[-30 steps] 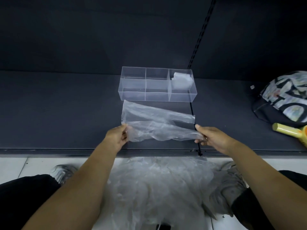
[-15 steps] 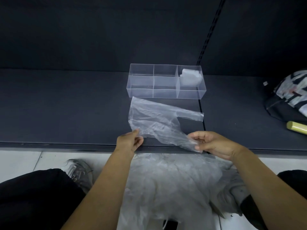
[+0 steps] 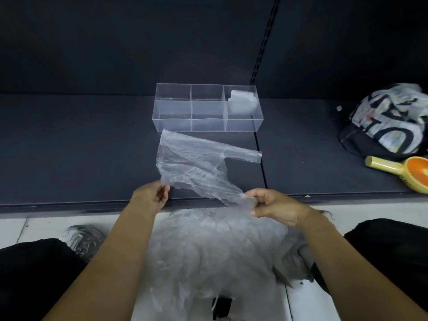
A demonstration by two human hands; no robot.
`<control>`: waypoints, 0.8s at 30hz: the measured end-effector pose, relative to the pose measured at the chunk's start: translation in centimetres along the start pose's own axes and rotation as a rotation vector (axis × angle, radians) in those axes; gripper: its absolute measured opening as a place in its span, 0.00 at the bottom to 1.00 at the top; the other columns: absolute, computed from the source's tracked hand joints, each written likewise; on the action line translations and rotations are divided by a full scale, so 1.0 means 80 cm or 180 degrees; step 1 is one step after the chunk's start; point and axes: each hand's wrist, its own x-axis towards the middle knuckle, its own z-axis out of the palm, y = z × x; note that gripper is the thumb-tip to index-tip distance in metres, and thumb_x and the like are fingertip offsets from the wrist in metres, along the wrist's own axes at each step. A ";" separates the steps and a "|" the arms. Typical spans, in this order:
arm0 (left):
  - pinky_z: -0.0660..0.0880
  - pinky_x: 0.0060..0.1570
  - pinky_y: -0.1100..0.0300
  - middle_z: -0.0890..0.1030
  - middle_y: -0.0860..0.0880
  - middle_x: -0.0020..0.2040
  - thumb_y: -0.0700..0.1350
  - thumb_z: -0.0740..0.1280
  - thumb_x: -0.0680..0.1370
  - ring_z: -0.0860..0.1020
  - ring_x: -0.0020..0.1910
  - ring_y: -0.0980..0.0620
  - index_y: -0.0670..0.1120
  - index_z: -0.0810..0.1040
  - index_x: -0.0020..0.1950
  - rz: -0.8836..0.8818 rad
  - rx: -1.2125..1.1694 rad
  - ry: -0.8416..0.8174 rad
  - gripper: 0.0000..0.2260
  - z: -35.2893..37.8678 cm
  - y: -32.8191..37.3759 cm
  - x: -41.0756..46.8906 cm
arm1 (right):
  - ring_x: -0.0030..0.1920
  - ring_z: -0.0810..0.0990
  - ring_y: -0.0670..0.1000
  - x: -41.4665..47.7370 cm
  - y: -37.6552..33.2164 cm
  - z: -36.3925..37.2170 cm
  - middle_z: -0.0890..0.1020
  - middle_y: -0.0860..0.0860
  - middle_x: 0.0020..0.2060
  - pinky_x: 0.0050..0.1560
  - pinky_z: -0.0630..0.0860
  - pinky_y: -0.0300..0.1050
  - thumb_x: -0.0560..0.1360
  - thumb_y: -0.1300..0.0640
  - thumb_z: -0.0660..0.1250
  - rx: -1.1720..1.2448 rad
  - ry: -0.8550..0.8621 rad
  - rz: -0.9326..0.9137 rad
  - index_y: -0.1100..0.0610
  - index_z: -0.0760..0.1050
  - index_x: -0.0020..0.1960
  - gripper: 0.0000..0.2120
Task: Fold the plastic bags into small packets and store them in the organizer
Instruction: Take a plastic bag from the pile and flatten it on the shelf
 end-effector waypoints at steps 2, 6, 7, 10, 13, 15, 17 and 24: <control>0.69 0.19 0.71 0.77 0.50 0.21 0.39 0.63 0.81 0.75 0.22 0.59 0.43 0.76 0.45 0.0033 0.0011 -0.0035 0.05 -0.002 0.000 0.001 | 0.47 0.79 0.44 0.005 0.005 0.007 0.84 0.49 0.46 0.44 0.74 0.37 0.73 0.70 0.69 0.0085 0.0277 -0.0002 0.58 0.77 0.42 0.08; 0.69 0.20 0.72 0.76 0.48 0.35 0.36 0.59 0.81 0.72 0.30 0.59 0.45 0.73 0.59 0.0248 -0.0133 -0.0047 0.09 -0.010 0.003 0.005 | 0.30 0.71 0.46 0.005 0.007 0.003 0.76 0.49 0.28 0.35 0.72 0.36 0.72 0.66 0.71 0.0438 0.0745 -0.0068 0.58 0.77 0.36 0.08; 0.69 0.21 0.72 0.74 0.48 0.37 0.34 0.58 0.81 0.71 0.32 0.58 0.45 0.73 0.62 0.0320 -0.0116 -0.0036 0.12 -0.012 0.004 0.007 | 0.29 0.70 0.47 0.004 0.005 0.001 0.76 0.50 0.27 0.33 0.72 0.35 0.72 0.66 0.71 0.0548 0.0982 -0.0089 0.58 0.76 0.36 0.08; 0.69 0.21 0.73 0.72 0.47 0.37 0.33 0.57 0.81 0.69 0.33 0.57 0.41 0.71 0.68 0.0485 0.0058 0.0001 0.15 -0.016 0.006 0.011 | 0.27 0.69 0.46 0.011 0.003 -0.005 0.73 0.50 0.26 0.28 0.70 0.35 0.69 0.64 0.75 0.0366 0.1915 -0.0091 0.57 0.71 0.33 0.14; 0.71 0.22 0.72 0.74 0.47 0.38 0.33 0.59 0.81 0.70 0.33 0.57 0.41 0.73 0.65 0.0574 0.0206 0.0043 0.14 -0.016 0.004 0.011 | 0.27 0.68 0.49 0.028 0.005 -0.003 0.70 0.50 0.24 0.30 0.69 0.41 0.70 0.59 0.75 -0.0223 0.3071 0.0100 0.56 0.65 0.29 0.20; 0.72 0.22 0.71 0.75 0.47 0.39 0.34 0.61 0.80 0.72 0.33 0.56 0.42 0.76 0.61 0.0629 0.0330 0.0156 0.11 -0.019 0.001 0.012 | 0.29 0.71 0.53 0.038 0.011 -0.005 0.72 0.51 0.25 0.35 0.72 0.44 0.75 0.53 0.69 -0.0377 0.3762 0.0308 0.56 0.65 0.29 0.19; 0.73 0.22 0.71 0.76 0.46 0.38 0.33 0.62 0.79 0.72 0.32 0.55 0.41 0.77 0.57 0.0691 0.0412 0.0266 0.09 -0.023 -0.004 0.014 | 0.31 0.76 0.56 0.043 0.014 -0.008 0.77 0.54 0.29 0.38 0.76 0.49 0.79 0.50 0.61 0.0065 0.3978 0.0496 0.58 0.69 0.35 0.17; 0.74 0.21 0.68 0.75 0.43 0.36 0.32 0.64 0.77 0.74 0.33 0.50 0.41 0.73 0.37 0.0828 0.0647 0.0417 0.10 -0.024 -0.014 0.004 | 0.29 0.74 0.48 0.050 0.010 -0.013 0.78 0.52 0.34 0.24 0.70 0.37 0.78 0.64 0.60 0.0644 0.2617 0.0327 0.58 0.77 0.51 0.08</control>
